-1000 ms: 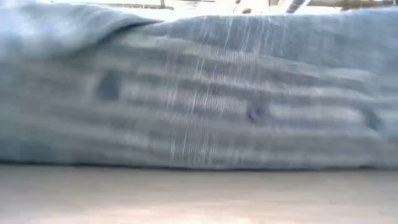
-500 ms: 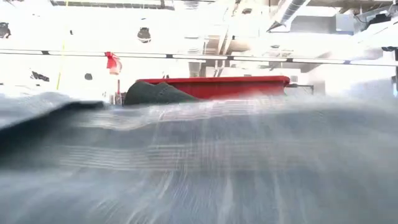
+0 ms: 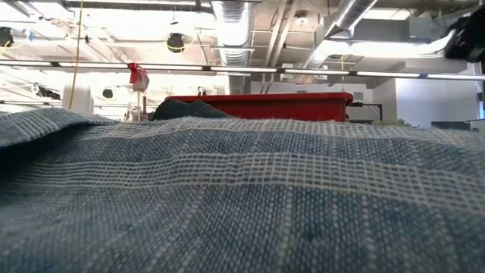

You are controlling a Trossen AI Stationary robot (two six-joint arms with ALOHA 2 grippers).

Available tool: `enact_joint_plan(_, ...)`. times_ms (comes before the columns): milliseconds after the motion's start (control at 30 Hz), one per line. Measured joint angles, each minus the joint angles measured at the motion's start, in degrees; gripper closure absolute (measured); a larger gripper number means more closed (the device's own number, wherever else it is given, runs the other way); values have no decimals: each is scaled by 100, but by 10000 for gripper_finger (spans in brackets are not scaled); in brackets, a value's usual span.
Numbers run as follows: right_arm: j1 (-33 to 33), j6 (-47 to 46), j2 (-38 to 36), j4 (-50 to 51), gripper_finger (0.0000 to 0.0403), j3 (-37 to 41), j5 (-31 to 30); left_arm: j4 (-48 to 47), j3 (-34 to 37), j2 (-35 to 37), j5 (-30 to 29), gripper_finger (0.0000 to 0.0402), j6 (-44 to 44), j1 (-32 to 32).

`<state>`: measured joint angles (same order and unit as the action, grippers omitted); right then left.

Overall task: Fold Laundry from Bin
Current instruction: Fold the blue long sleeve on the table

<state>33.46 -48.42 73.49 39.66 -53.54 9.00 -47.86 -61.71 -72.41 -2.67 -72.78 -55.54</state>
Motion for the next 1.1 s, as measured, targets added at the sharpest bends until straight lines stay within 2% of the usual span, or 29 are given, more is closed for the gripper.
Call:
enact_joint_plan(100, -300, 171, 1, -323, 143, 422, -26, -47, 24, 260, -709, 247, 196, 126)
enact_joint_plan(233, -596, 47, 1, -496, 143, 990, -149, -70, 415, 252, -862, 246, 358, 358)
enact_joint_plan(400, -511, -151, -2, -1261, 143, 1436, -10, 202, 925, 193, -656, 246, 636, 558)
enact_joint_plan(567, -438, -345, -4, -1603, 143, 1726, -366, 474, 1417, 193, -560, 246, 712, 759)
enact_joint_plan(700, -436, -603, -1, -2230, 143, 2079, -466, 1159, 1972, 193, -517, 246, 783, 997)
enact_joint_plan(867, -435, -726, -1, -2306, 143, 2157, -700, 1272, 2366, 193, -549, 246, 606, 1210)
enact_joint_plan(1100, -471, -675, -3, -2700, 143, 2278, -786, 1914, 2633, 193, 250, 246, 787, 1223)
